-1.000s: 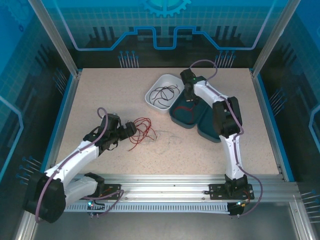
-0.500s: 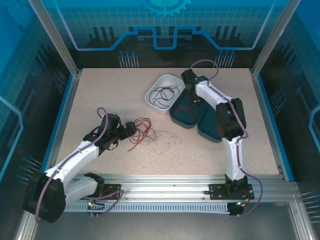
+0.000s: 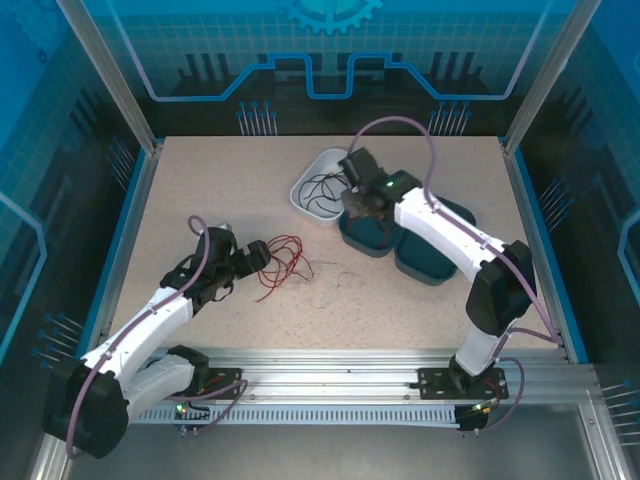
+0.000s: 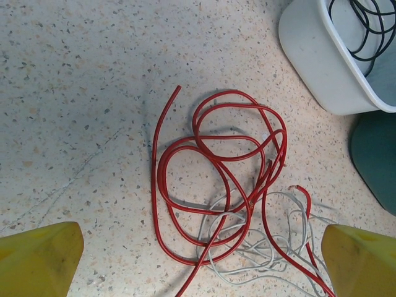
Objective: Untangle the cables
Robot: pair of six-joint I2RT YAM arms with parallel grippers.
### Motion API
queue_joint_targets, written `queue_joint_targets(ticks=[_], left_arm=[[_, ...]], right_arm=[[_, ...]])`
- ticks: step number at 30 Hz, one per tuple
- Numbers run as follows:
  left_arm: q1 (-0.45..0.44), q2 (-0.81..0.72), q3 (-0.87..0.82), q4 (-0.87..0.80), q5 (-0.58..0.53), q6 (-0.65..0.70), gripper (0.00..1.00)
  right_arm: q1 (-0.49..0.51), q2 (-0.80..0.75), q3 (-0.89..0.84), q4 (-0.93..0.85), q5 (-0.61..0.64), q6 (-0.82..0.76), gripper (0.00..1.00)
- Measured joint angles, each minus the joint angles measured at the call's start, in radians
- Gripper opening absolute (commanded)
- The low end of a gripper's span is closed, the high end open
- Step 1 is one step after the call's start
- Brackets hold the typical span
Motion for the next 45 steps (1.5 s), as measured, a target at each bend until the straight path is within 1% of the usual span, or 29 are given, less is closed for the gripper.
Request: queue_joint_targets(ticks=[4, 6, 11, 15, 18, 28, 36, 42, 45], left_arm=[[0.038, 0.000, 0.000, -0.014, 0.001, -0.003, 0.99], [0.066, -0.001, 0.000, -0.016, 0.003, -0.004, 0.99], [0.118, -0.023, 0.000, -0.025, 0.014, -0.011, 0.99], [0.138, -0.045, -0.004, -0.038, 0.020, -0.012, 0.99], [0.146, -0.047, -0.010, -0.039, 0.027, -0.019, 0.99], [0.157, -0.030, -0.020, -0.035, 0.055, -0.029, 0.99], [0.158, 0.002, -0.020, -0.013, 0.080, -0.030, 0.99], [0.158, 0.002, -0.020, -0.013, 0.080, -0.030, 0.99], [0.160, 0.007, -0.020, -0.013, 0.080, -0.031, 0.99]], right_arm=[[0.126, 0.041, -0.009, 0.052, -0.098, 0.019, 0.46], [0.168, 0.082, 0.016, 0.064, -0.133, 0.022, 0.45], [0.217, 0.245, 0.154, 0.060, -0.196, 0.005, 0.43], [0.224, 0.381, 0.284, 0.018, -0.218, -0.056, 0.44], [0.226, 0.449, 0.343, -0.015, -0.222, -0.110, 0.46], [0.226, 0.566, 0.447, -0.103, -0.210, -0.282, 0.56], [0.225, 0.669, 0.541, -0.143, -0.195, -0.361, 0.57], [0.223, 0.712, 0.582, -0.147, -0.200, -0.384, 0.54], [0.219, 0.727, 0.623, -0.153, -0.231, -0.388, 0.52]])
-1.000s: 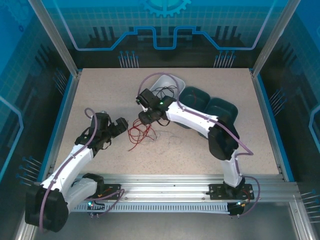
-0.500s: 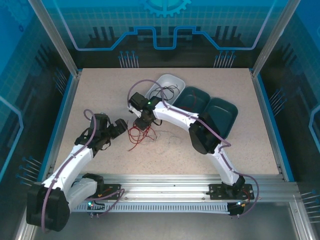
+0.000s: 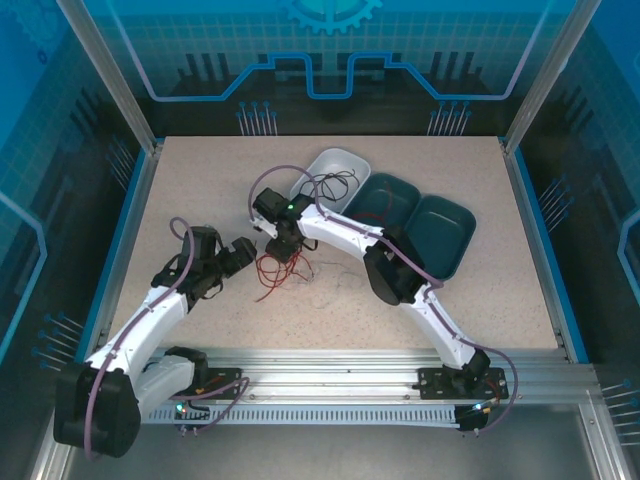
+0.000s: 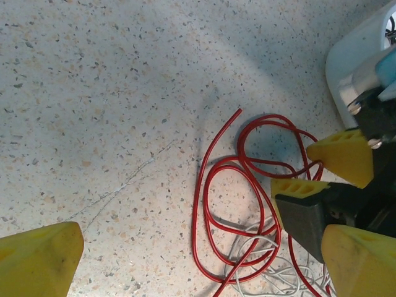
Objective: Untangle the cables
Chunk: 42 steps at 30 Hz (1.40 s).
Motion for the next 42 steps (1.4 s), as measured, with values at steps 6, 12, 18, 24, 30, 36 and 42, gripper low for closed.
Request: queue_joint_targets(ticks=[6, 12, 18, 24, 30, 36, 42], left_arm=[[0.002, 0.003, 0.000, 0.000, 0.000, -0.015, 0.99], [0.002, 0.005, 0.000, 0.000, 0.000, -0.018, 0.99], [0.002, 0.000, 0.000, 0.000, 0.000, -0.018, 0.99], [0.003, -0.011, -0.011, 0.001, 0.001, -0.018, 0.99], [0.008, -0.012, -0.018, 0.000, 0.008, -0.014, 0.99], [0.010, -0.015, -0.018, 0.001, 0.011, -0.014, 0.99], [0.010, -0.014, -0.018, 0.007, 0.028, -0.014, 0.99]], right_arm=[[-0.011, 0.049, 0.104, 0.002, -0.048, -0.004, 0.43], [-0.023, 0.064, 0.151, 0.003, -0.077, 0.013, 0.21], [-0.031, 0.064, 0.156, 0.016, -0.110, 0.056, 0.04], [-0.031, 0.038, 0.122, 0.041, -0.125, 0.112, 0.00], [-0.027, -0.091, -0.001, 0.088, -0.103, 0.175, 0.00], [-0.019, -0.284, -0.152, 0.170, -0.071, 0.232, 0.00], [-0.013, -0.468, -0.290, 0.254, -0.045, 0.282, 0.00]])
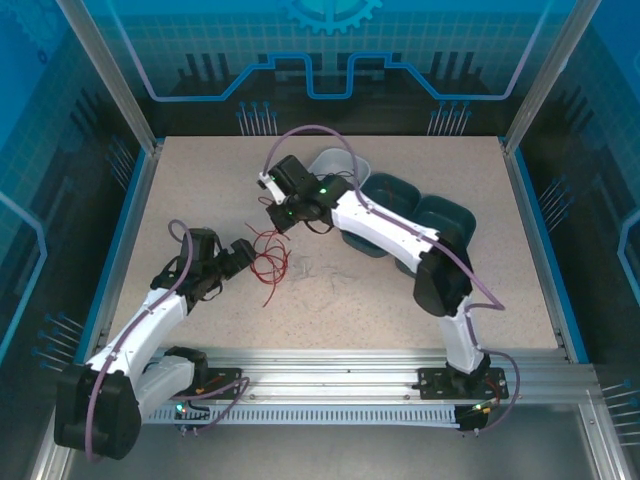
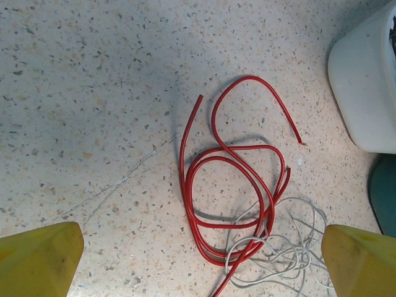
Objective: Untangle the cables
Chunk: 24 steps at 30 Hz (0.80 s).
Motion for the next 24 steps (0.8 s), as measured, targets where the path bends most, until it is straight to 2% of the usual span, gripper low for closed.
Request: queue_joint_targets(ticks=[9, 19, 24], left_arm=[[0.000, 0.021, 0.000, 0.033, 0.029, 0.000, 0.99], [0.000, 0.021, -0.015, 0.047, 0.040, 0.000, 0.99], [0.001, 0.021, -0.017, 0.057, 0.051, 0.000, 0.99]], right_arm=[[0.017, -0.157, -0.110, 0.076, 0.069, 0.047, 0.00], [0.016, -0.322, -0.178, 0.036, 0.291, 0.065, 0.00], [-0.032, -0.391, -0.233, 0.010, 0.388, 0.090, 0.00]])
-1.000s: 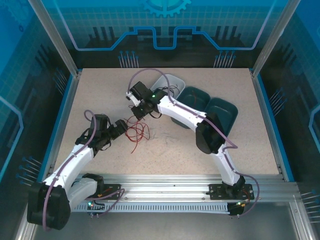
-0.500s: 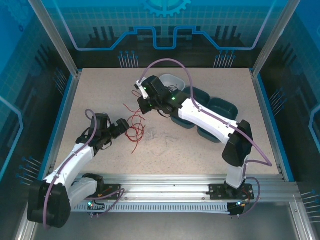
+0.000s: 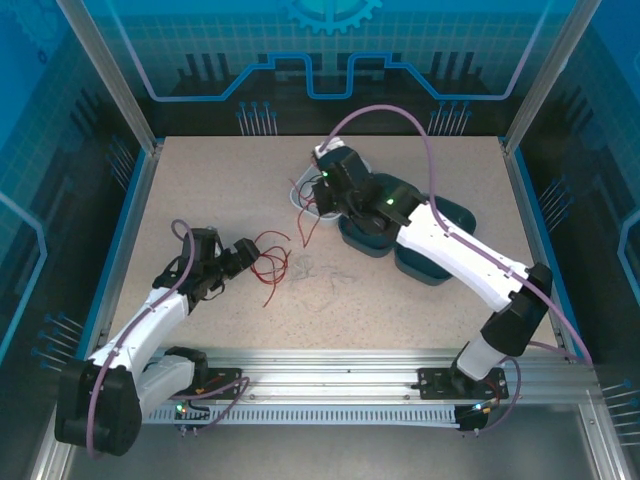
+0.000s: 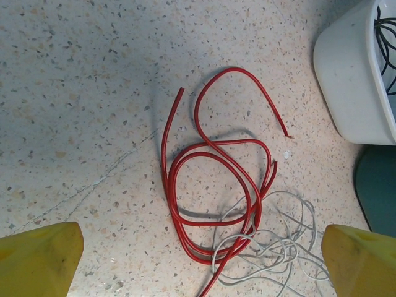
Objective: Untangle the cables
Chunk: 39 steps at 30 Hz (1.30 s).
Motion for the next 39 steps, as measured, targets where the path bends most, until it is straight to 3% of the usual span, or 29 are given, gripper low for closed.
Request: queue_joint_targets(ticks=[16, 39], left_arm=[[0.000, 0.002, -0.010, 0.019, 0.019, 0.000, 0.99], [0.000, 0.018, -0.017, 0.034, 0.026, 0.000, 0.99]], right_arm=[[-0.317, 0.026, -0.128, -0.024, 0.055, 0.061, 0.00], [-0.382, 0.418, 0.082, -0.217, 0.037, -0.038, 0.00]])
